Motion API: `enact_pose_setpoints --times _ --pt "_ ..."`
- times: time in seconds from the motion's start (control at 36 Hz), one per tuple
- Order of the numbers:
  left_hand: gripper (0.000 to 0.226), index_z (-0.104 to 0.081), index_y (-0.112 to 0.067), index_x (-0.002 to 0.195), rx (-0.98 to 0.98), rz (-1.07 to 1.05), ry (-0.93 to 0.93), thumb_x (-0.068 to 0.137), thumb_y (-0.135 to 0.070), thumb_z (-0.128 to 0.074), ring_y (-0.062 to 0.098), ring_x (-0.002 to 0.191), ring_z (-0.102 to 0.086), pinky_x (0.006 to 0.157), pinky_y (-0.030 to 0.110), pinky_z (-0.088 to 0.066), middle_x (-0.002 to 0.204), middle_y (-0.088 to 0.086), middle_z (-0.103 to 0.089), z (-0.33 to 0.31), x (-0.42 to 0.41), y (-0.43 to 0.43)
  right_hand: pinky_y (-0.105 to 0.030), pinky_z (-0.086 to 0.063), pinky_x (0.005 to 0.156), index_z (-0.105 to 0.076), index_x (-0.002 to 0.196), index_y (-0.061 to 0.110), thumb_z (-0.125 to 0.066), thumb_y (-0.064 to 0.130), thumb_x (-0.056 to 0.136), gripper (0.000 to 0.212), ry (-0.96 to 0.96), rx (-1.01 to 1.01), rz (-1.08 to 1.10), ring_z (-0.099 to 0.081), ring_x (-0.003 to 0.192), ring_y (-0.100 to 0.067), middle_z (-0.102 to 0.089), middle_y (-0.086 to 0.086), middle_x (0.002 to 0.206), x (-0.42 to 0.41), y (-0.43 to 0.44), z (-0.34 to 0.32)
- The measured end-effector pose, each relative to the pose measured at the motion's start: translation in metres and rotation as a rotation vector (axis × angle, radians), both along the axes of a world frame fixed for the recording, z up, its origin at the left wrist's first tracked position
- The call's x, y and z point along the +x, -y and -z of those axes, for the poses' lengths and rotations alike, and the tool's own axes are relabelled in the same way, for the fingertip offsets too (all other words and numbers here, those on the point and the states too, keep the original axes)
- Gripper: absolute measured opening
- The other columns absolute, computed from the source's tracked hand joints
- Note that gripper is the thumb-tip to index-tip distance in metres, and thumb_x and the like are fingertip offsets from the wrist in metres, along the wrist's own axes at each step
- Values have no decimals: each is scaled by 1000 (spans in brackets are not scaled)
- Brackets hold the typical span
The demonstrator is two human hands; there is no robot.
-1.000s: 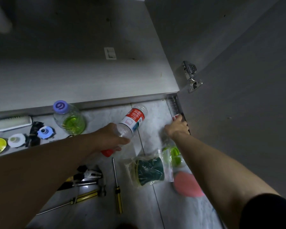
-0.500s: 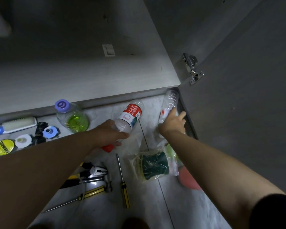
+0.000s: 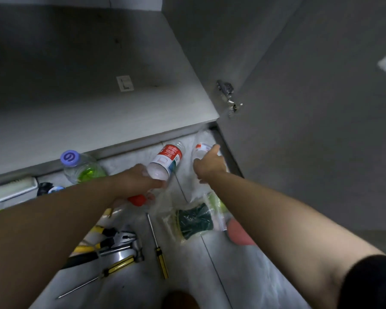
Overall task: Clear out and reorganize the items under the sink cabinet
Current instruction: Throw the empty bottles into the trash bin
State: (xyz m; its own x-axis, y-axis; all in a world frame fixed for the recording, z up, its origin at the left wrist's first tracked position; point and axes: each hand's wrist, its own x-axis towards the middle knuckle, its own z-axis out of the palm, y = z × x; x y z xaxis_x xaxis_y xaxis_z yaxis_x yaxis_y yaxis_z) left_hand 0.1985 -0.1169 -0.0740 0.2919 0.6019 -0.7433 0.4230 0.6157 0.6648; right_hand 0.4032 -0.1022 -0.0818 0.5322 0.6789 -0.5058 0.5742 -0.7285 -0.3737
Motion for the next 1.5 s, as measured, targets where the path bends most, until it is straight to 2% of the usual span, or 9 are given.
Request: enact_pose_setpoints --times 0.08,0.25,0.44,0.64,0.75,0.89,1.14,1.25,1.5 --pt "61 -45 -17 130 23 37 -16 84 -32 -82 20 69 -66 51 27 -51 112 18 -65 -30 2 -5 -48 -63 72 -15 151 18 -58 18 96 69 -77 50 29 -61 112 -45 -38 -23 144 6 15 -38" --pt "42 -53 -10 115 122 139 54 86 -21 -81 24 64 -67 55 29 -54 85 18 -64 -109 13 -3 -51 -53 97 -22 147 6 -53 26 98 61 -7 115 -102 -64 113 -43 -56 -26 133 25 66 -123" --pt "45 -53 -11 112 228 151 27 82 -24 -84 29 71 -75 51 26 -56 111 20 -63 -187 45 39 -38 -48 90 -40 131 5 -56 28 96 45 188 235 -200 -59 115 -43 -59 -27 126 56 144 -231" --pt "53 -52 -7 113 323 271 -11 79 -31 -86 36 77 -77 49 28 -54 98 19 -63 -251 86 104 -39 -54 90 -53 129 18 -57 38 93 42 234 354 -197 -64 105 -36 -59 -13 124 93 240 -318" --pt "54 -54 -7 112 367 376 -9 79 -35 -86 35 84 -77 65 40 -64 84 17 -64 -284 114 151 -33 -53 72 -54 109 25 -63 45 85 32 257 362 -131 -64 87 -27 -61 -5 104 119 299 -355" --pt "54 -57 -9 115 418 496 41 79 -36 -87 31 76 -74 83 48 -63 109 21 -70 -310 152 205 -30 -60 60 -58 100 20 -65 36 87 22 263 304 -104 -72 67 -23 -67 -7 94 156 371 -389" --pt "43 -59 1 112 362 537 141 84 -24 -81 33 74 -61 94 68 -48 91 25 -65 -289 212 280 -38 -64 66 -62 98 17 -64 25 86 15 108 161 55 -74 63 -22 -65 -7 90 204 481 -386" --pt "47 -56 -12 106 435 437 175 76 -28 -88 29 70 -68 61 37 -56 89 20 -71 -270 221 303 -29 -57 54 -63 99 16 -61 21 87 12 30 90 103 -73 63 -22 -64 -10 94 211 508 -362" --pt "49 -65 -19 105 527 337 227 67 -31 -95 7 46 -59 41 19 -42 88 13 -75 -259 220 317 -33 -62 56 -62 104 15 -61 15 89 15 -63 -1 119 -74 68 -28 -63 -19 108 199 532 -270"
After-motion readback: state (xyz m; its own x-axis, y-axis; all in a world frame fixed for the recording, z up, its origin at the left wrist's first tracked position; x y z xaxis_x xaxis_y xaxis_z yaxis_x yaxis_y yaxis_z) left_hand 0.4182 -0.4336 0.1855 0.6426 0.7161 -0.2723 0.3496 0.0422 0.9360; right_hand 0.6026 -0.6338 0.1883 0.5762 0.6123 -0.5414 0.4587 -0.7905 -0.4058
